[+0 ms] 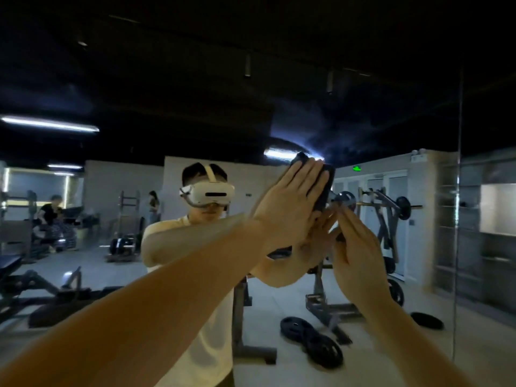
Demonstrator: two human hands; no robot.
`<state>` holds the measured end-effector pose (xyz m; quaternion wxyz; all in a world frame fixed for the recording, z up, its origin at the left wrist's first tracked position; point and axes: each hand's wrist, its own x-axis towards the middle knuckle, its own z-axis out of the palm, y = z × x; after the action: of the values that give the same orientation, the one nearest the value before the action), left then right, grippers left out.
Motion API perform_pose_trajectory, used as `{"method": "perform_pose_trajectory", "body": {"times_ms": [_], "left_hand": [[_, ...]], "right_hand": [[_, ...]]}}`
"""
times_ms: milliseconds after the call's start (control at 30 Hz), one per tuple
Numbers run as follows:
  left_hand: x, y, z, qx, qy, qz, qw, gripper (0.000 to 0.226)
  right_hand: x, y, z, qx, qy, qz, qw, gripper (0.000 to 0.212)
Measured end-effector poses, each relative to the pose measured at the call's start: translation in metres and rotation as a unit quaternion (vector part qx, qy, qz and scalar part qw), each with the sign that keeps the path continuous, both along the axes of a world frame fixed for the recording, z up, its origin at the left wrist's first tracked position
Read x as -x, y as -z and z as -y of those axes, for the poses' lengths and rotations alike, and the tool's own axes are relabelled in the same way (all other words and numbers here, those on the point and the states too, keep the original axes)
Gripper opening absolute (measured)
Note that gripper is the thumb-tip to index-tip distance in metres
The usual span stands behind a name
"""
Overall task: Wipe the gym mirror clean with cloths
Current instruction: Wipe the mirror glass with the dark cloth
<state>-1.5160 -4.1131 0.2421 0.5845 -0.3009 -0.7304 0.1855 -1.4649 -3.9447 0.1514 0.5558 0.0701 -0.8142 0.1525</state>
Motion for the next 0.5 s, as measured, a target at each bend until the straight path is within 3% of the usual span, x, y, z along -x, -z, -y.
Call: {"method": "perform_pose_trajectory", "body": {"times_ms": [167,300,500], "left_hand": [[0.001,0.023,0.103,-0.098,-0.005,0.005,0.995,0.080],[-0.009,0.040,0.176,-0.188,-0.010,0.016,0.982,0.081],[-0.010,0.047,0.113,-0.232,0.012,0.028,0.972,0.077]], "right_hand": [[-0.006,0.018,0.005,-0.004,0.119,0.018,0.993,0.063],[0.003,0.026,0.008,0.017,0.147,0.064,0.987,0.068],[0.003,0.027,-0.001,0.003,0.113,0.051,0.992,0.061]]}}
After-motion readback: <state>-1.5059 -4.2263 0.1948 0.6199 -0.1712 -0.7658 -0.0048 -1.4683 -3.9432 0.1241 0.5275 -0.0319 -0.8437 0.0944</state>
